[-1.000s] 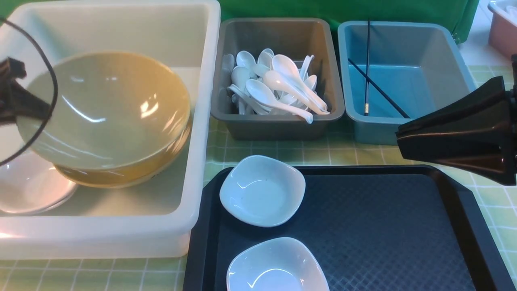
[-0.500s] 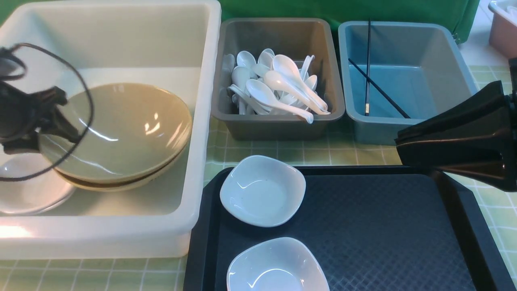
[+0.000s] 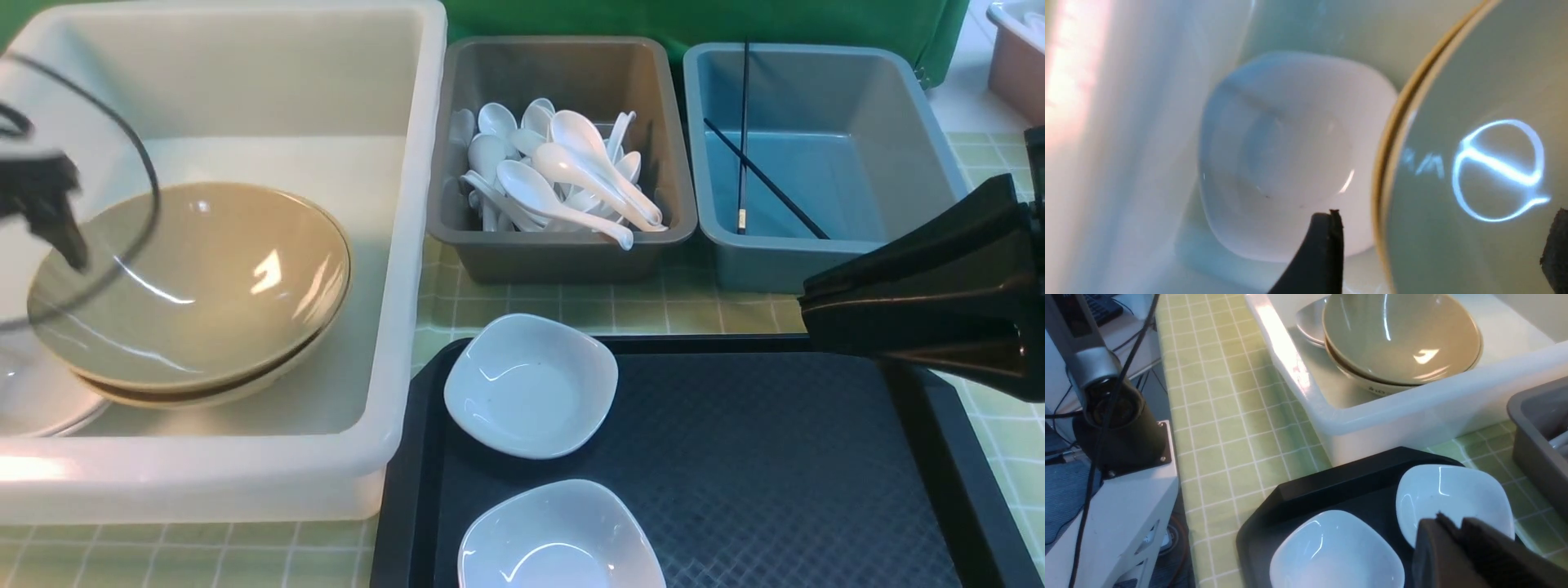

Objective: On green table put chopsticks spoon bowls plates into blue grey white boxes.
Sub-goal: 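Place the tan bowl onto the bowl stack in the left bin with the left gripper, then grasp the small white bowl on the black tray by its rim with the left gripper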

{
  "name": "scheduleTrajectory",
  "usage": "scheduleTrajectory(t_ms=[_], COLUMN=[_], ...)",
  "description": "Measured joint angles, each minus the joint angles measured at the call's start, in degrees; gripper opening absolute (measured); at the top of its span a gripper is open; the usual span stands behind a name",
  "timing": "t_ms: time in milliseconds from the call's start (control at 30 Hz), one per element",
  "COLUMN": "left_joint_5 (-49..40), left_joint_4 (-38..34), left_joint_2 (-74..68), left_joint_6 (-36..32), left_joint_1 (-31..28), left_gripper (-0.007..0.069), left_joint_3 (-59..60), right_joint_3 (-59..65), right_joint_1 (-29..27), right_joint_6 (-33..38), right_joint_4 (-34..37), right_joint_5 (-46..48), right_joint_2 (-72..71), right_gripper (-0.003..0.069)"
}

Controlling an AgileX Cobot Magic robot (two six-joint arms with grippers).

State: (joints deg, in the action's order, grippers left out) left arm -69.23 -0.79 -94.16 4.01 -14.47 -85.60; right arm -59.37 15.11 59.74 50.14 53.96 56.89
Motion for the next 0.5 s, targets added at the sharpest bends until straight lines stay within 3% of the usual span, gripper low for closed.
scheduleTrajectory(t_ms=[167, 300, 400, 500], left_joint_5=[-1.08, -1.48, -1.61, -1.80], left_joint_4=[-4.61, -14.75, -22.47, -23.59], left_joint_2=[4.44, 8.91, 11.69, 11.98], left_joint_6=[-3.45, -13.69, -26.08, -31.50], left_joint_1=[0.90, 6.29, 16.13, 24.72], left_gripper=[0.0658, 0.0644, 0.0606, 0.0582], left_joint_3=[-5.23, -4.55, -0.22, 4.30], right_joint_3=[0.00, 0.00, 0.00, 0.00], right_joint_1=[0.00, 0.00, 0.00, 0.00], right_joint_6=[0.00, 0.00, 0.00, 0.00], right_joint_4=[0.00, 0.00, 0.00, 0.00], right_joint_5=[0.88, 1.61, 1.66, 1.68], right_joint_2=[0.00, 0.00, 0.00, 0.00], right_gripper=[0.0083, 0.0088, 0.0091, 0.0095])
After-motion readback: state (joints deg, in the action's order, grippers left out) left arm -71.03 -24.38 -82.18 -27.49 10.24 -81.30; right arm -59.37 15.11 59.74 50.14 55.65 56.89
